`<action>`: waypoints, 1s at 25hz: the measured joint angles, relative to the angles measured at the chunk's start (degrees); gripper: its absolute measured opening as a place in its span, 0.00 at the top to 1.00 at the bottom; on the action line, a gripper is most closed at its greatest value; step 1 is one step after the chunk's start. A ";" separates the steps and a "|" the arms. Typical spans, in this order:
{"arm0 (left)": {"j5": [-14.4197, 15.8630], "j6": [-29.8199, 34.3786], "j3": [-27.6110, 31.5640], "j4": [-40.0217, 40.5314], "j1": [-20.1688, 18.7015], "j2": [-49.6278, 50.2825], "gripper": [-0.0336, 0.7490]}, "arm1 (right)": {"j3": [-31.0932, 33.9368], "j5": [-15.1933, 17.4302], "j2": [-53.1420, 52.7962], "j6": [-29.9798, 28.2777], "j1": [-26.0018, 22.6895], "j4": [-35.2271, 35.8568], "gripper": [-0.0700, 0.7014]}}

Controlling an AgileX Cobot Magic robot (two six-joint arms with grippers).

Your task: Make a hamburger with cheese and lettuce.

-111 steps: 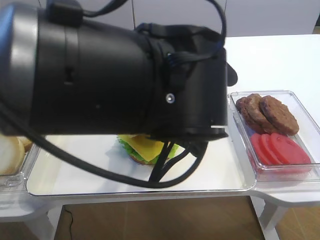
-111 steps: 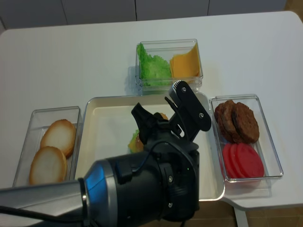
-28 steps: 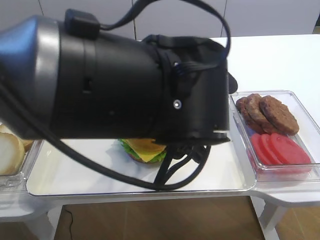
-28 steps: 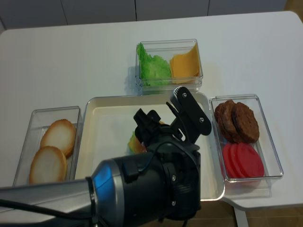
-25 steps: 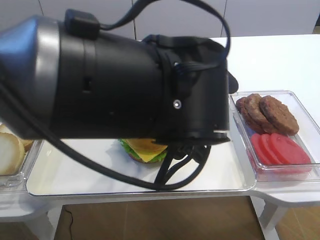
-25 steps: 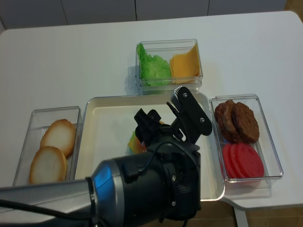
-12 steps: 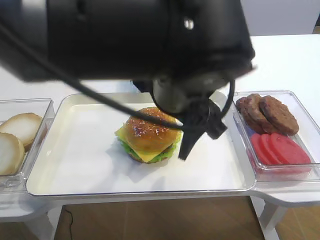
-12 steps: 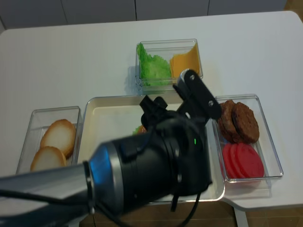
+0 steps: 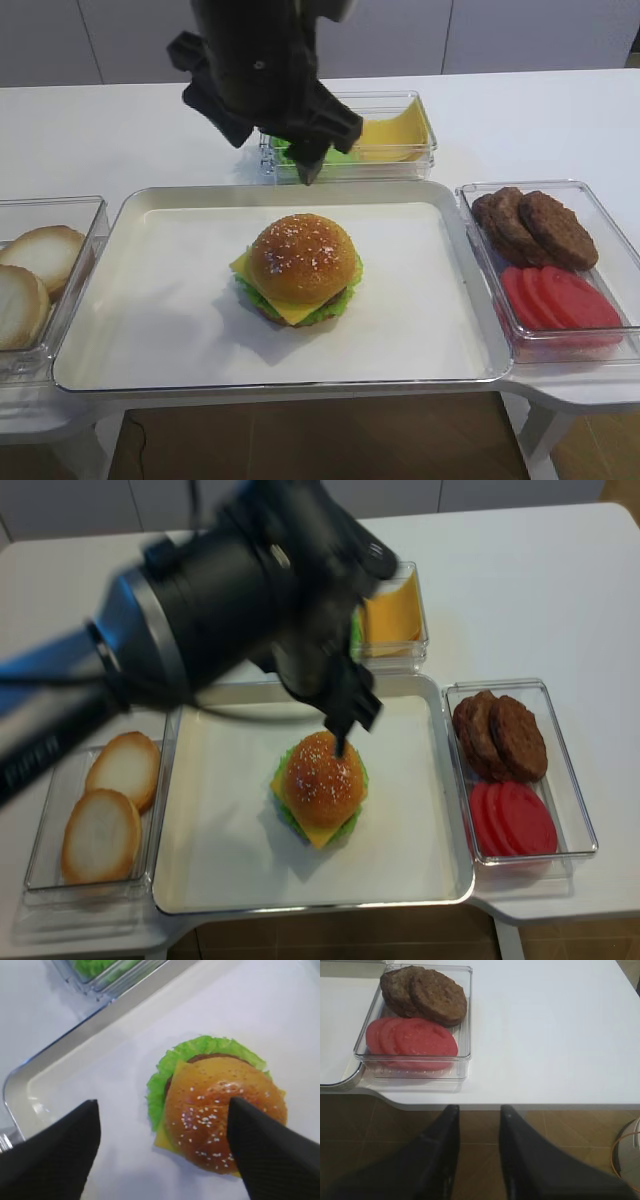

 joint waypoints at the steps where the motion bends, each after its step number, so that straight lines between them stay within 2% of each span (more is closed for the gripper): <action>1: 0.25 0.85 0.00 -2.78 1.96 0.00 0.22 | 0.00 0.00 0.00 0.00 0.00 0.00 0.61; 6: 0.48 4.73 0.00 -11.29 11.39 -0.12 0.22 | 0.00 0.00 0.00 0.00 0.00 0.00 0.61; 12: 0.71 6.21 -0.09 -12.49 19.40 -3.00 0.26 | 0.00 0.00 0.00 0.00 0.00 0.00 0.61; 21: 1.06 8.24 0.04 -14.21 32.18 -8.96 0.26 | 0.00 0.00 0.00 0.00 0.00 0.00 0.61; 25: 1.17 9.15 2.82 -14.21 37.36 -13.79 0.26 | 0.00 0.00 0.00 0.00 0.00 0.00 0.61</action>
